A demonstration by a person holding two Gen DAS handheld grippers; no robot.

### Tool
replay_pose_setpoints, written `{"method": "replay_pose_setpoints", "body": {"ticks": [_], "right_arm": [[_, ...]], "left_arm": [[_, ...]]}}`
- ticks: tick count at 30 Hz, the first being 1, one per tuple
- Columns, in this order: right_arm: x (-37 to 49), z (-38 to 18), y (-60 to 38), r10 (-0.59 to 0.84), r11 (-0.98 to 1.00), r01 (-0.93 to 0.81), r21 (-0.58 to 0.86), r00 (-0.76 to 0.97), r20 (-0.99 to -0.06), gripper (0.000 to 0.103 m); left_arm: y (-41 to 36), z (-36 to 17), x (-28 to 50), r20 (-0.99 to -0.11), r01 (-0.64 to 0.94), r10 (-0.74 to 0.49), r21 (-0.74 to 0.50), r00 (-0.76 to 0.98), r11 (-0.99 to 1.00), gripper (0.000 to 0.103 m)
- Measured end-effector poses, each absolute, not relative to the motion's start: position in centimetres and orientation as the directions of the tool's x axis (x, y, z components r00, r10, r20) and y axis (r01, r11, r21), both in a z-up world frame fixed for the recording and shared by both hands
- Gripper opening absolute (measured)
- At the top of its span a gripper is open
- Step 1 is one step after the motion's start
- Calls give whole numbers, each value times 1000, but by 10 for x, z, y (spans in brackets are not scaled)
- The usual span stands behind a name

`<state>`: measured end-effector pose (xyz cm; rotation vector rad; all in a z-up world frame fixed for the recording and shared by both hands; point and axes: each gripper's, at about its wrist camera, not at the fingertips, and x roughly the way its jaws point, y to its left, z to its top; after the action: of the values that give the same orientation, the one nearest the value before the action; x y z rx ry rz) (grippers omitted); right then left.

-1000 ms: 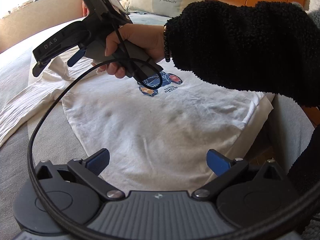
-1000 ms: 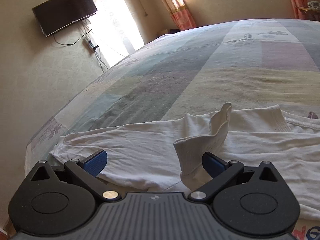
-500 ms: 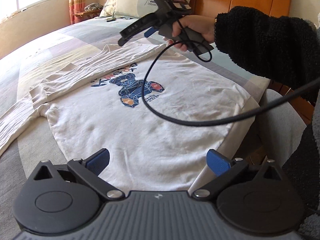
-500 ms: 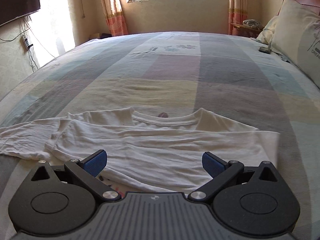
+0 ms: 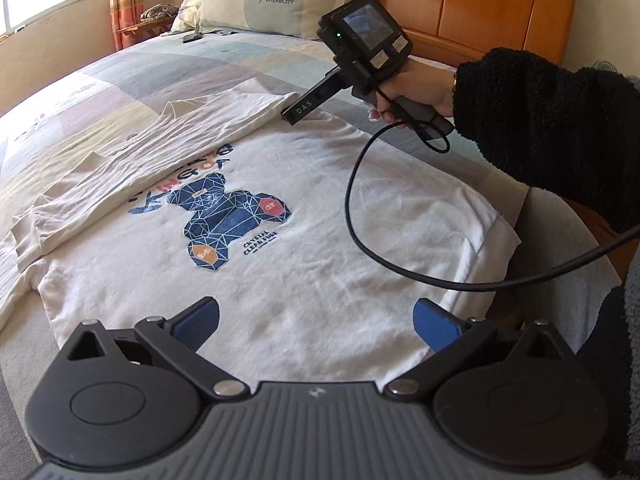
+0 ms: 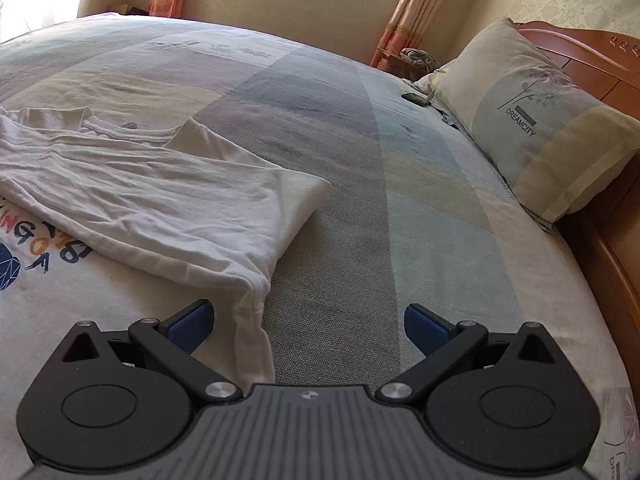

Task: Fold clothes
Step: 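Lift the open right tool away from the folded sleeve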

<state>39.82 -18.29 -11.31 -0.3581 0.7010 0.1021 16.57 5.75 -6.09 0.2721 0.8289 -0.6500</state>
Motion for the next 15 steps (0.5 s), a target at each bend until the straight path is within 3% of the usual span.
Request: {"method": "replay_pose_setpoints", "body": {"ticks": [5,8,15], "right_arm": [[401,-120,-202,-55,960,-118,-255,810,-584,103],[398,-125,-235,8,987,-104,-126,801,-598,103],[381,-114,-245,56,985,-147,-93,778,-626,103]], "left_arm": [[40,-63,170,-776,646,-417,-17,473,763,102],[32,-63,172,-782,657,-413,-6,467,754,102],[27,-58,174,-768,656,-430,-18,474,754,102]]}}
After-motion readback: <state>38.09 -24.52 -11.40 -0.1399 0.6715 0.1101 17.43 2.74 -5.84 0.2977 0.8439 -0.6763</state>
